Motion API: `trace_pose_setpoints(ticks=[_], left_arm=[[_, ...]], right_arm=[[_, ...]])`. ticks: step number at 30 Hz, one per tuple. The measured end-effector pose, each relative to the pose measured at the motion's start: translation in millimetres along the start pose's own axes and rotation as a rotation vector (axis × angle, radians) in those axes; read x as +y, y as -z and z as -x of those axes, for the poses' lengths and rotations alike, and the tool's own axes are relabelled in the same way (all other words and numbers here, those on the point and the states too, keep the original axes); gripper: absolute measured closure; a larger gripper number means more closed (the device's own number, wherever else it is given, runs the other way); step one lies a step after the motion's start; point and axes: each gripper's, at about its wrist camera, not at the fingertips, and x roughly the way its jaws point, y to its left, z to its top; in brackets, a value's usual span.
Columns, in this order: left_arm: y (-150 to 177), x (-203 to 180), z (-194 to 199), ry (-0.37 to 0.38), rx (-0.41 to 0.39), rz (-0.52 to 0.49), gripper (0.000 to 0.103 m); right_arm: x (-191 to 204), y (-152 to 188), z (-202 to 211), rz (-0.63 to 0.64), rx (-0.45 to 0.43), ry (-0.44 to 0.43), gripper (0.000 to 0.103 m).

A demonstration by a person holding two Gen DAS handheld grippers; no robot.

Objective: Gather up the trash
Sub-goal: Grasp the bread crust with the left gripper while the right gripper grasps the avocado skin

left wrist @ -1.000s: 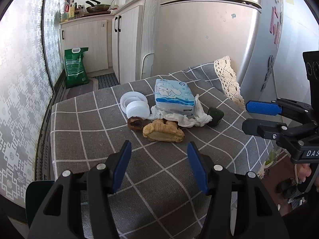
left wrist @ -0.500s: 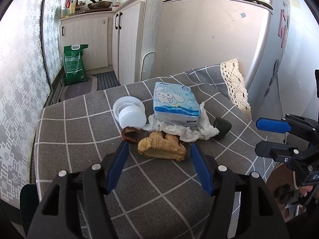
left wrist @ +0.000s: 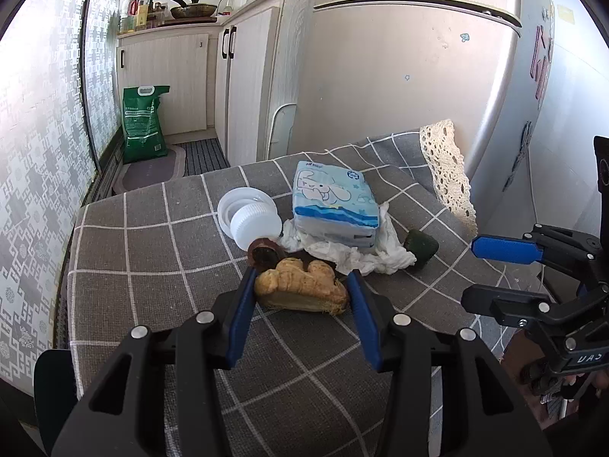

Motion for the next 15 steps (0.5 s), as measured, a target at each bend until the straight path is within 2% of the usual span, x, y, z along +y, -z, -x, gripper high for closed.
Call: trace_pose_setpoints(ticks=[8, 15], left_arm=[[4, -2, 15, 0.038, -0.020, 0.002, 0.052], [7, 6, 25, 0.047, -0.033, 0.003, 0.052]], right_arm=[[4, -1, -12, 0.026, 0.027, 0.048, 0.063], [4, -3, -23, 0.041, 0.033, 0.077, 0.063]])
